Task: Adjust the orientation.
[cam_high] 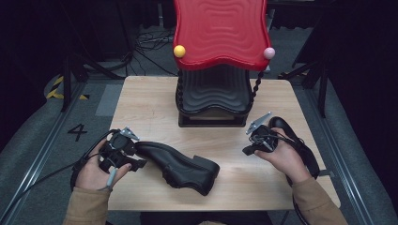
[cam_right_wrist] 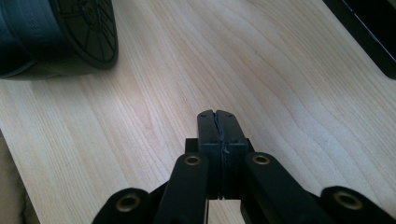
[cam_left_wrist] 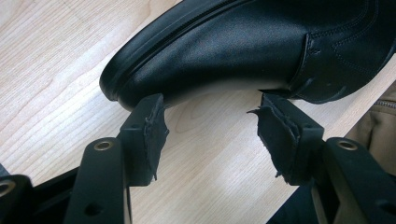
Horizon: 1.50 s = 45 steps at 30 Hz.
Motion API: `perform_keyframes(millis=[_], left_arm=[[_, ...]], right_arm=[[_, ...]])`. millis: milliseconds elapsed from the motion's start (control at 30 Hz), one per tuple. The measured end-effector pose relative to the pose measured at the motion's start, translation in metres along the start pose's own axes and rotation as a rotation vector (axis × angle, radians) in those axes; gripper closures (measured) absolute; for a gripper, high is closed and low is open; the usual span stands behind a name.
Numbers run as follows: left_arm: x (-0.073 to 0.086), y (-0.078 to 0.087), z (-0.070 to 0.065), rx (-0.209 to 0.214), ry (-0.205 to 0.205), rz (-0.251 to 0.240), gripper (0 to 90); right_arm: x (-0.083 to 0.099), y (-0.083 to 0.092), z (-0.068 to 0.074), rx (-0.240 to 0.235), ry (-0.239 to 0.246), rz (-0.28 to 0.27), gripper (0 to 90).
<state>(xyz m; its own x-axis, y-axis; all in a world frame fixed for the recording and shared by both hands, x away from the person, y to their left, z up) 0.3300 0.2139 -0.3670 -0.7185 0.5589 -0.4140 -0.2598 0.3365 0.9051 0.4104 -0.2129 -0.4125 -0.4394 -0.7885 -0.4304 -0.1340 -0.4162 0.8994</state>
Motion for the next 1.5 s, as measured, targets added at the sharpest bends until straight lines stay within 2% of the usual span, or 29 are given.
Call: perform_keyframes(millis=[233, 667, 1033, 1200, 1267, 1400, 1500], left_arm=[[0.001, 0.002, -0.002, -0.005, -0.002, -0.003, 42.4], [0.001, 0.004, -0.005, 0.005, -0.003, -0.01, 42.0], [0.0, 0.004, -0.006, 0.004, -0.013, -0.007, 41.6], [0.001, 0.004, -0.007, 0.005, -0.006, -0.006, 41.6], [0.001, 0.005, -0.007, -0.003, -0.017, -0.006, 41.5], [0.002, 0.006, -0.009, 0.0, -0.007, -0.004, 41.5], [0.002, 0.007, -0.009, -0.003, -0.015, -0.006, 41.4]], right_arm=[[-0.004, 0.003, 0.005, -0.015, 0.015, -0.02, 90.0], [-0.019, 0.014, 0.025, -0.061, 0.053, -0.102, 90.0], [-0.032, 0.018, 0.044, -0.102, 0.117, -0.141, 90.0], [-0.042, 0.015, 0.056, -0.131, 0.151, -0.147, 90.0], [-0.047, 0.01, 0.062, -0.148, 0.17, -0.145, 90.0], [-0.054, 0.002, 0.07, -0.161, 0.195, -0.134, 90.0], [-0.059, -0.004, 0.076, -0.175, 0.216, -0.128, 90.0]])
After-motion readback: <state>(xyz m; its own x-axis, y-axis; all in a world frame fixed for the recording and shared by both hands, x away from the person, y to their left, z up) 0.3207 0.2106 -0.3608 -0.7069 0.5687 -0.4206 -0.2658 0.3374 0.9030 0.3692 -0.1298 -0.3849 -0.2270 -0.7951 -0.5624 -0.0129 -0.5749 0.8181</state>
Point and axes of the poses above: each handheld gripper's, and its own axes: y roughly backward along the jaws, x roughly out of its underside, z roughly to its left, the point moved 1 cm from there along -y, roughly forward along the jaws, and after that the axes turned 2 degrees about y, right-handed, at the moved point
